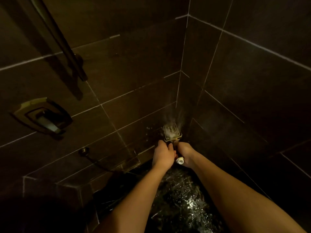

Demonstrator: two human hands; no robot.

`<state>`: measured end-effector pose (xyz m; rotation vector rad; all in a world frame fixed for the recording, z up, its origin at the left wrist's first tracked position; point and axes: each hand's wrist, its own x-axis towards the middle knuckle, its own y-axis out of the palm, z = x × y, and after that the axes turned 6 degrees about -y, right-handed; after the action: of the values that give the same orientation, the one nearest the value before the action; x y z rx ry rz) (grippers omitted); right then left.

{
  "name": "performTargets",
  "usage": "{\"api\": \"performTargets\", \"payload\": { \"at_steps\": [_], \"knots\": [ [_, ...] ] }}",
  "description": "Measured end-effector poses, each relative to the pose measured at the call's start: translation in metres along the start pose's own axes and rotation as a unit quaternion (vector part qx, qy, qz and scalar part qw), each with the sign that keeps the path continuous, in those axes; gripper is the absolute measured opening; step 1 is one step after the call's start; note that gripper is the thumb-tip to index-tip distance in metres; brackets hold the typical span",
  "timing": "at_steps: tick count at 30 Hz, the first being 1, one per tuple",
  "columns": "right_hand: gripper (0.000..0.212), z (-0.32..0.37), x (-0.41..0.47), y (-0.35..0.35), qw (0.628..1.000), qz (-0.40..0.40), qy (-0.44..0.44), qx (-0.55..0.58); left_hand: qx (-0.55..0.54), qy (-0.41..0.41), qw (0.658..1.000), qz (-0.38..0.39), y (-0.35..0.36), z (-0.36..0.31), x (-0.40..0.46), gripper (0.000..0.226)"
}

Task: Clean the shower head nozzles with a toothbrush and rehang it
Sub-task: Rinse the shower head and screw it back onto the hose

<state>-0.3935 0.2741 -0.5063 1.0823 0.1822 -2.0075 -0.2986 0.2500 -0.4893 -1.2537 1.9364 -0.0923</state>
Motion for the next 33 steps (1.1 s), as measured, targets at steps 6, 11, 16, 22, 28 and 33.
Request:
{"api": "performTargets", "payload": {
  "at_steps": [6,11,16,22,28,33],
  "knots": [
    [0.03,0.007,-0.009,-0.032,1.0,0.005,0.014,0.017,-0.017,-0.013,1.0,-0.009,0.022,-0.029,-0.018,0.018],
    [0.028,0.01,-0.007,-0.027,1.0,0.003,0.012,0.0,0.011,-0.016,1.0,-0.007,0.022,-0.035,-0.01,0.023],
    [0.029,0.009,-0.011,-0.026,0.999,0.005,0.006,-0.031,0.047,-0.007,0.999,0.006,0.023,-0.034,-0.006,0.026],
    [0.027,0.012,-0.012,-0.038,0.999,0.019,-0.002,-0.04,0.08,0.018,0.997,0.013,0.025,-0.048,-0.026,0.031],
    [0.023,0.011,-0.012,-0.042,0.999,0.021,-0.005,-0.028,0.107,0.016,0.994,0.019,0.03,-0.047,-0.028,0.033],
    [0.031,0.013,-0.008,-0.05,1.0,0.009,0.022,-0.002,0.115,-0.01,0.993,-0.027,0.021,-0.043,-0.025,0.032]
  ]
}}
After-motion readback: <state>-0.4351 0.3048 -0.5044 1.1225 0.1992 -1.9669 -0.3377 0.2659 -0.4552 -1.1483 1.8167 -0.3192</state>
